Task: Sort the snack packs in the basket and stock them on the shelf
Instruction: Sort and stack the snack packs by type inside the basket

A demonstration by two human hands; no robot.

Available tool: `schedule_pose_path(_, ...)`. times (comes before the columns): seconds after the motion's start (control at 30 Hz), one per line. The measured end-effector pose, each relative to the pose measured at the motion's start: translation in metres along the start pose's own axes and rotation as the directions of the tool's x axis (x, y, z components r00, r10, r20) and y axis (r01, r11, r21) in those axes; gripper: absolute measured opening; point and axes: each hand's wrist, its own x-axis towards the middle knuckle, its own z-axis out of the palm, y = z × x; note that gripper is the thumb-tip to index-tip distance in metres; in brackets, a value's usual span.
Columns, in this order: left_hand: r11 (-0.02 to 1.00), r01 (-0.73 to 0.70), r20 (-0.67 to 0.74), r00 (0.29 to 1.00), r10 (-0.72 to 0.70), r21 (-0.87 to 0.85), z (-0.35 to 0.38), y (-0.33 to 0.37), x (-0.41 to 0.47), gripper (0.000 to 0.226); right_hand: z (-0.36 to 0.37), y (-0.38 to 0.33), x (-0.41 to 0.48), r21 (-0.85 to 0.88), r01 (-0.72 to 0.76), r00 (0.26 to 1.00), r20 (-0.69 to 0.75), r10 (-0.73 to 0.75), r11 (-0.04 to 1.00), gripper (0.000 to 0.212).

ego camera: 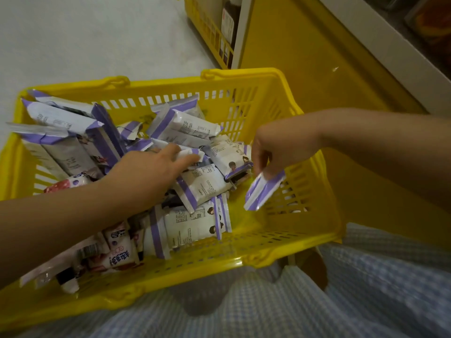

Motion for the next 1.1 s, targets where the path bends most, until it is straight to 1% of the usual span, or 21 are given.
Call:
schedule_pose_path(0.07,0.999,-0.005,-0.107,0.994,-0.001,-0.048,-0.008,0.001,-0.003,0.097,0.025,0.001,0.011,0.074,-0.010,0.998,0.057,0.006,0.997,0.020)
schedule_pose_path(0.13,0.989,-0.043,-0.245,0.969,0.007,-0.142,-0.019,0.005,-0.006,0.095,0.051,0.002,0.024,0.160,-0.065,0.996,0.075,0.054,0.985,0.022)
schedule_pose_path(0.2,0.948,-0.108,-0.389,0.921,-0.018,-0.299,-0.027,0.009,-0.006,0.085,0.076,0.001,0.033,0.251,-0.113,0.992,0.086,0.094,0.961,0.020)
schedule_pose_path(0.23,0.900,-0.131,-0.421,0.905,-0.062,-0.415,-0.029,0.011,-0.005,0.078,0.085,0.000,0.037,0.278,-0.129,0.990,0.095,0.106,0.952,0.019)
schedule_pose_path(0.27,0.817,-0.150,-0.416,0.901,-0.118,-0.557,-0.030,0.013,-0.004,0.070,0.093,-0.001,0.039,0.294,-0.138,0.989,0.100,0.113,0.946,0.018)
schedule_pose_path(0.3,0.709,-0.167,-0.383,0.911,-0.155,-0.685,-0.031,0.016,-0.003,0.060,0.097,-0.001,0.041,0.306,-0.148,0.987,0.104,0.121,0.940,0.018)
schedule_pose_path(0.33,0.605,-0.177,-0.345,0.922,-0.174,-0.776,-0.031,0.019,0.000,0.047,0.100,-0.001,0.042,0.306,-0.156,0.986,0.112,0.127,0.939,0.019)
schedule_pose_path(0.37,0.509,-0.165,-0.297,0.936,-0.188,-0.845,-0.031,0.022,0.003,0.037,0.101,0.000,0.043,0.263,-0.155,0.984,0.125,0.126,0.952,0.021)
schedule_pose_path(0.43,0.293,-0.093,-0.158,0.966,-0.206,-0.952,-0.030,0.032,0.011,0.031,0.099,0.000,0.041,0.040,-0.135,0.976,0.177,0.126,0.990,0.031)
schedule_pose_path(0.47,0.183,-0.052,-0.091,0.973,-0.210,-0.982,-0.029,0.038,0.014,0.025,0.098,-0.001,0.039,-0.081,-0.109,0.970,0.211,0.124,0.991,0.036)
schedule_pose_path(0.5,0.096,-0.021,-0.042,0.977,-0.211,-0.995,-0.028,0.045,0.018,0.022,0.099,-0.002,0.037,-0.174,-0.069,0.961,0.254,0.112,0.982,0.039)
schedule_pose_path(0.57,-0.011,0.015,0.017,0.976,-0.217,-1.000,-0.021,0.059,0.025,0.025,0.101,-0.002,0.032,-0.258,-0.016,0.941,0.323,0.102,0.966,0.039)
schedule_pose_path(0.63,-0.085,0.060,0.077,0.973,-0.218,-0.995,-0.012,0.073,0.031,0.029,0.100,0.000,0.025,-0.286,0.006,0.940,0.329,0.092,0.958,0.033)
schedule_pose_path(0.7,-0.112,0.146,0.167,0.962,-0.214,-0.983,-0.004,0.088,0.040,0.029,0.097,0.002,0.019,-0.291,0.030,0.946,0.318,0.067,0.956,0.029)
schedule_pose_path(0.73,-0.108,0.185,0.204,0.955,-0.214,-0.977,0.000,0.096,0.045,0.029,0.095,0.003,0.017,-0.306,0.054,0.942,0.331,0.053,0.950,0.029)
schedule_pose_path(0.83,-0.068,0.248,0.256,0.946,-0.200,-0.966,0.014,0.117,0.055,0.023,0.090,0.004,0.016,-0.377,0.119,0.914,0.403,0.047,0.918,0.032)
schedule_pose_path(0.9,-0.046,0.292,0.296,0.943,-0.155,-0.955,0.024,0.130,0.056,0.024,0.082,0.006,0.015,-0.359,0.118,0.908,0.416,0.046,0.926,0.031)
schedule_pose_path(0.93,-0.042,0.301,0.304,0.947,-0.105,-0.953,0.030,0.136,0.056,0.024,0.076,0.009,0.014,-0.311,0.081,0.919,0.390,0.049,0.947,0.029)
schedule_pose_path(1.0,0.000,0.294,0.294,0.956,0.018,-0.956,0.041,0.143,0.056,0.025,0.064,0.013,0.013,-0.228,-0.001,0.963,0.264,0.063,0.974,0.025)
schedule_pose_path(1.07,0.040,0.303,0.306,0.945,0.115,-0.952,0.047,0.138,0.058,0.028,0.060,0.016,0.015,-0.219,-0.062,0.986,0.135,0.093,0.974,0.026)
schedule_pose_path(1.1,0.077,0.327,0.336,0.929,0.158,-0.942,0.047,0.133,0.059,0.033,0.062,0.016,0.018,-0.247,-0.085,0.987,0.111,0.115,0.965,0.028)
